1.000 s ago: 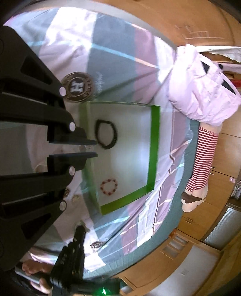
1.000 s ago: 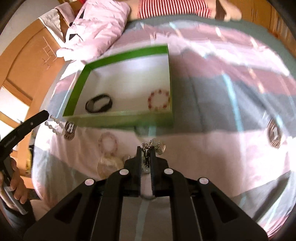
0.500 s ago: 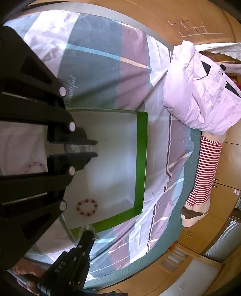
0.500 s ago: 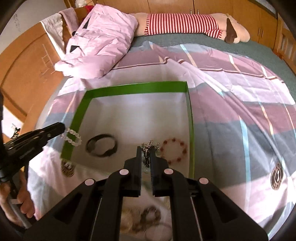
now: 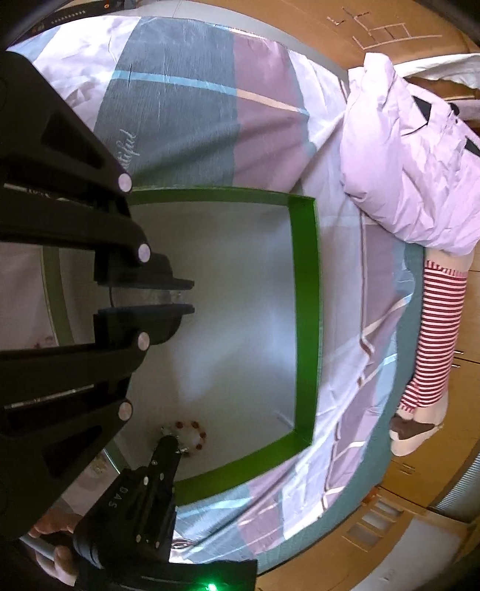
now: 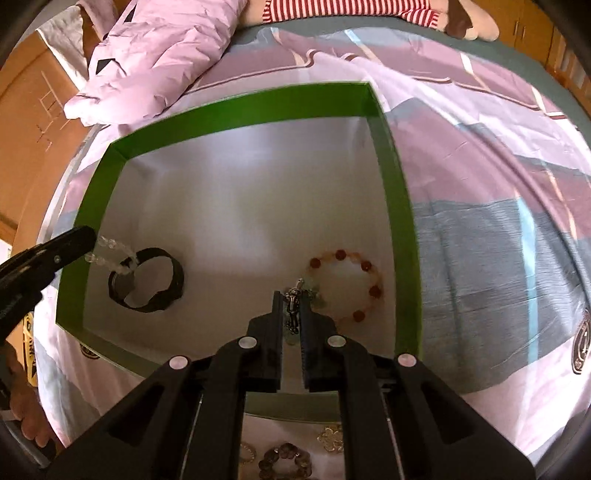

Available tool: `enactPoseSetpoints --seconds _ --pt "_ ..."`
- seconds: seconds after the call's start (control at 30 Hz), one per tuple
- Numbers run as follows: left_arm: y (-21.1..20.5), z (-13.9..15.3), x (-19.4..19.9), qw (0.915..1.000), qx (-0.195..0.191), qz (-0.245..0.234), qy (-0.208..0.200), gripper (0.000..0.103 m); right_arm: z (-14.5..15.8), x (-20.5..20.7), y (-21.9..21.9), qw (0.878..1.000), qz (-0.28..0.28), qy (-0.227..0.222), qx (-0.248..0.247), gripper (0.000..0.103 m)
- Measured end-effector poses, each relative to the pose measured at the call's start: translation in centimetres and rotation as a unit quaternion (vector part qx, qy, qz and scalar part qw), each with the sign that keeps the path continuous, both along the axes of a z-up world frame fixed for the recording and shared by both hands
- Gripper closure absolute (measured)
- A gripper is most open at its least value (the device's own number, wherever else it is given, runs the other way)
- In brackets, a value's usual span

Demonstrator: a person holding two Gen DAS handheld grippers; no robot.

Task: Organize jewelry
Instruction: 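Carry the green pendant into the box and open the right tool, then grasp the white watch with the left tool while the right tool reaches the metal bangle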

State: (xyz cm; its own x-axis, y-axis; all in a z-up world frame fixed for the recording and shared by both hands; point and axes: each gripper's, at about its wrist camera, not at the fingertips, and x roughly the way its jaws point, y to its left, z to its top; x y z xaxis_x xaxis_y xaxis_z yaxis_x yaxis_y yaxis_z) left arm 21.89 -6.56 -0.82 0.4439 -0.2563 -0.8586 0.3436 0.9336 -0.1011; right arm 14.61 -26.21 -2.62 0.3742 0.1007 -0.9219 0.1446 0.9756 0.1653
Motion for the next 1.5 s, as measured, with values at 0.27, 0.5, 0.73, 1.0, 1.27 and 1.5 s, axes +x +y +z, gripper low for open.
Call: enactPoseSetpoints --seconds 0.27,0.5,0.73,1.0,1.27,1.5 --pt "0.1 -1.7 0.3 0.9997 0.009 0.002 0.025 0.095 -0.6 0.0 0.3 1.0 0.002 0.016 -0.001 0.095" --pt "0.4 -1.4 -0.1 0.9998 0.017 0.008 0.003 0.047 0.0 0.1 0.4 0.999 0.004 0.015 0.029 0.068" --pt "0.5 1.3 -1.1 0.9996 0.003 0.009 -0.028 0.029 2.9 -1.1 1.9 0.999 0.013 -0.034 0.012 0.015" --pt "-0.2 5.7 -4.1 0.9959 0.015 0.008 -0.089 0.01 6.1 -2.6 0.9 0.998 0.012 -0.067 0.009 0.012" --pt "-1.3 8.3 -8.1 0.9945 -0.004 -0.044 -0.095 0.002 6.5 -6.2 -2.6 0.998 -0.029 -0.062 -0.001 0.009" --pt "-0.3 6.2 -11.6 0.9962 -0.021 -0.059 -0.061 0.002 5.1 -10.8 -3.8 0.999 -0.033 -0.042 0.006 0.009"
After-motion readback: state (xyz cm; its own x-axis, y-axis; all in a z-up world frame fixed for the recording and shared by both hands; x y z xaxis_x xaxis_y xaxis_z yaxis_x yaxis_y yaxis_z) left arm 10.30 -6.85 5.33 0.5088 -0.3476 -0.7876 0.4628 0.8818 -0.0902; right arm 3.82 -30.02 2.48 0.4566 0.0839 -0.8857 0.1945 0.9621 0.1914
